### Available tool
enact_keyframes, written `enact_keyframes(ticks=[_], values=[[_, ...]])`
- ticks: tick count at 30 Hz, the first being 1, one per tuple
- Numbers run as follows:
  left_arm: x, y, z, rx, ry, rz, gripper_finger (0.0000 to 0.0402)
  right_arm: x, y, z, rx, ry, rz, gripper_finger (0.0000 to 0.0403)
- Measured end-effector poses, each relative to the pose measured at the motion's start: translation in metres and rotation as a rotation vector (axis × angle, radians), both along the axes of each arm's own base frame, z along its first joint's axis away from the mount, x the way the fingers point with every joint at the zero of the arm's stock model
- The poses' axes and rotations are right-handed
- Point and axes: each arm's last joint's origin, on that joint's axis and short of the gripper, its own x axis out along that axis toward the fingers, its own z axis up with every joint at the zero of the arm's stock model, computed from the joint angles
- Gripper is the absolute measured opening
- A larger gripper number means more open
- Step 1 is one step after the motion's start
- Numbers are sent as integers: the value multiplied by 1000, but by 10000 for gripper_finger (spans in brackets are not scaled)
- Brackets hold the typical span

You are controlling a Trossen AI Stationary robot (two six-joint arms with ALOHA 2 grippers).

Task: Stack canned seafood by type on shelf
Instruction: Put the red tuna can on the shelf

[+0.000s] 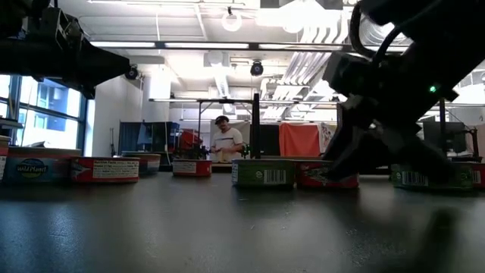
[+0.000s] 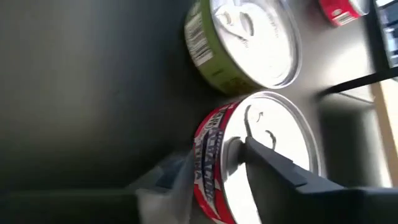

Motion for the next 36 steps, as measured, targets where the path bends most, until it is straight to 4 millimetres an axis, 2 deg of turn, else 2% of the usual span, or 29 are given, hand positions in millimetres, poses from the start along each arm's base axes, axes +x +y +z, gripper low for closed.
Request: enact_keyframes(ticks=[5,7,12,19,23,31,36], values=[[0,0,0,8,-1,0,73,-1,-1,-4,-23,5,-25,27],[0,0,1,9,-6,1,73,-2,-1,-4,-26,10,-26,9],[0,0,1,9,-5,1,73,-4,4,-1,-65,49,20,8],[0,0,1,10,-4,1,73,3,12,23,-133,171,35,1],[0,0,0,9,2,1,73,7,11,38,-219,185,11,0],[0,0,0,18,7,1,73,5,-3,54,-342,202,-89,1],[0,0,0,18,7,1,73,8,-32,75,-388,204,-148,1]])
